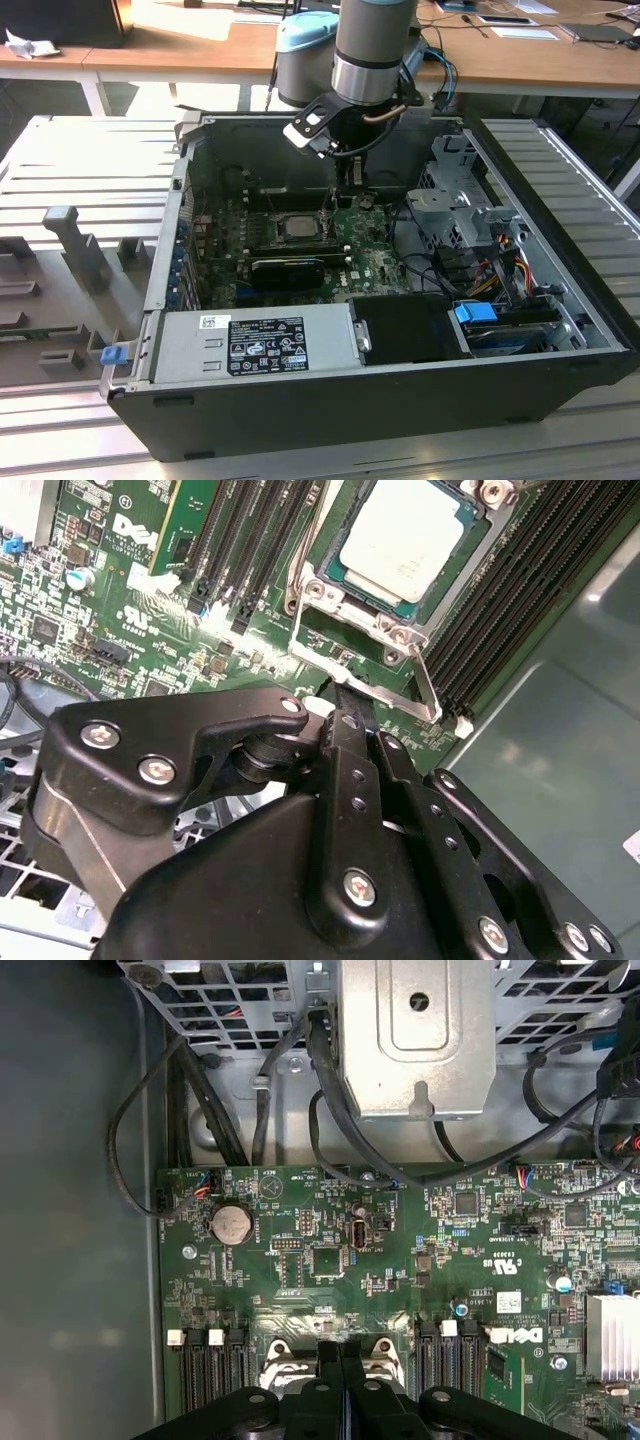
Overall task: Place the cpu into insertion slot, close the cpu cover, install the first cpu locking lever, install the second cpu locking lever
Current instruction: 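Close the cpu cover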
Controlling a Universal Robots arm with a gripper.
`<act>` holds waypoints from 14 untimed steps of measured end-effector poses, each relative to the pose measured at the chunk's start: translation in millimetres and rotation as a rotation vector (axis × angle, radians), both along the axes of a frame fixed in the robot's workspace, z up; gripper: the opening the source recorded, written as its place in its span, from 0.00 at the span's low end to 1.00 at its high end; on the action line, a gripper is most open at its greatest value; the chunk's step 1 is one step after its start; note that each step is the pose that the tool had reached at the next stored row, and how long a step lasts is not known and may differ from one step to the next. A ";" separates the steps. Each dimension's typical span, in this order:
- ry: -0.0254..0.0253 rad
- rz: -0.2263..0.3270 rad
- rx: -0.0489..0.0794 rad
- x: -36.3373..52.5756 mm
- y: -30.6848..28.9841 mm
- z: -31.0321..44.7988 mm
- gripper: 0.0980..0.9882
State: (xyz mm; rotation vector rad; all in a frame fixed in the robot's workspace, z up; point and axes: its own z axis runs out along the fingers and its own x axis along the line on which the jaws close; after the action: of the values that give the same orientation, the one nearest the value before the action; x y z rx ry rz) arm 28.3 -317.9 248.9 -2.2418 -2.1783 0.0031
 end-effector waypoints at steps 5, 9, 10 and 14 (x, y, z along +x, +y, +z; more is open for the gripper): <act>0.0000 0.000 0.000 -6.3 0.0 0.0 0.01; 0.0001 0.000 0.000 -9.7 0.0 -0.4 0.01; 0.0000 0.000 0.000 -10.0 0.0 -0.4 0.01; 0.0000 0.000 0.000 -14.5 0.0 -7.6 0.01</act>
State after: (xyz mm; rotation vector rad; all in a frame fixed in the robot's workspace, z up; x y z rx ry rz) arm 13.8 -317.9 241.3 -2.2418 -2.1782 0.0031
